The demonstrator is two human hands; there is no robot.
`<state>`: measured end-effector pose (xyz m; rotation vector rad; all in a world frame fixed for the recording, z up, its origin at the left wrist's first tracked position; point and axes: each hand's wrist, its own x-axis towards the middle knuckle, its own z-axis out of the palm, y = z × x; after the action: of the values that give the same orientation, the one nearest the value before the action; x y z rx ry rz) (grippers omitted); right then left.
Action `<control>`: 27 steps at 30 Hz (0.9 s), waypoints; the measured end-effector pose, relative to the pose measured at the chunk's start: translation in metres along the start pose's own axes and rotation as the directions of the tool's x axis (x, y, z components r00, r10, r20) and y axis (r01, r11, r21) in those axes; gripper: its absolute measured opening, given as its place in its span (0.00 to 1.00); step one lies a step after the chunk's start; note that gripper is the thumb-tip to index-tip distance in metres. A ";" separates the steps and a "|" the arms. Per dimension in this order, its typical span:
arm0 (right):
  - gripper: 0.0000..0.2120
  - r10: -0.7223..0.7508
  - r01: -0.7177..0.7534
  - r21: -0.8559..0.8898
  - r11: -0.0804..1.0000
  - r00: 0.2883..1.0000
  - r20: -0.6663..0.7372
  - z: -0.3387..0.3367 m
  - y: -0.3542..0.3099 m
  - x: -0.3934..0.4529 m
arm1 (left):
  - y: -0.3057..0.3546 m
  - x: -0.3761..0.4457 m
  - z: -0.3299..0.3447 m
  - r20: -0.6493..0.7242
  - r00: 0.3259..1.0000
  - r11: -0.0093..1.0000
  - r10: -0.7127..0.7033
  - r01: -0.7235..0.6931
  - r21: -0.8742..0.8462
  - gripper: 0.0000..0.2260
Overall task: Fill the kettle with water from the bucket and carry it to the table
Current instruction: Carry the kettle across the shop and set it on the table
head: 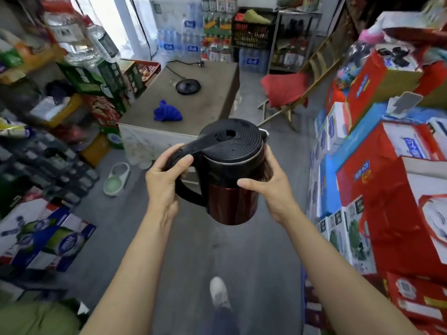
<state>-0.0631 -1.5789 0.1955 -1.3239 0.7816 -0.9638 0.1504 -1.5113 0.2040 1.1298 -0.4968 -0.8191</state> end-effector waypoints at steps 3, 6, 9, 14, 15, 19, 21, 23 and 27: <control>0.44 0.002 -0.002 0.010 1.000 1.000 0.008 -0.007 0.006 0.069 | -0.007 0.062 0.022 -0.009 1.000 1.000 0.021 -0.021 0.014 0.16; 0.45 0.025 -0.025 0.023 0.999 1.000 -0.002 -0.012 0.009 0.139 | -0.010 0.127 0.043 -0.009 1.000 1.000 0.015 -0.015 0.006 0.16; 0.46 0.037 -0.038 0.038 0.999 0.999 0.012 -0.017 0.010 0.206 | -0.010 0.190 0.064 -0.016 1.000 0.999 0.012 -0.011 0.043 0.19; 0.49 0.055 -0.057 0.040 0.998 0.997 0.050 -0.032 0.017 0.314 | -0.017 0.285 0.098 -0.058 0.998 0.999 0.030 -0.028 0.034 0.21; 0.49 0.056 -0.058 0.030 0.998 0.996 0.064 -0.036 0.020 0.337 | -0.019 0.303 0.104 -0.067 0.997 0.999 0.041 -0.040 0.023 0.20; 0.53 0.072 -0.074 0.012 0.997 0.991 0.109 -0.046 0.030 0.427 | -0.034 0.374 0.128 -0.141 0.987 0.997 0.077 -0.073 0.028 0.16; 0.51 0.070 -0.071 -0.001 0.998 0.987 0.142 -0.052 0.036 0.470 | -0.041 0.408 0.139 -0.170 0.983 0.997 0.076 -0.074 0.017 0.14; 0.50 0.076 -0.073 -0.021 0.997 0.978 0.195 -0.055 0.040 0.514 | -0.048 0.438 0.146 -0.226 0.971 0.996 0.083 -0.084 0.008 0.15; 0.51 0.099 -0.093 -0.035 0.995 0.955 0.281 -0.048 0.049 0.592 | -0.053 0.496 0.154 -0.304 0.949 0.995 0.088 -0.099 -0.020 0.17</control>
<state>0.1480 -2.1362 0.1792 -1.3924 0.6307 -0.6714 0.3297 -2.0013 0.1869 1.1659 -0.2758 -0.5562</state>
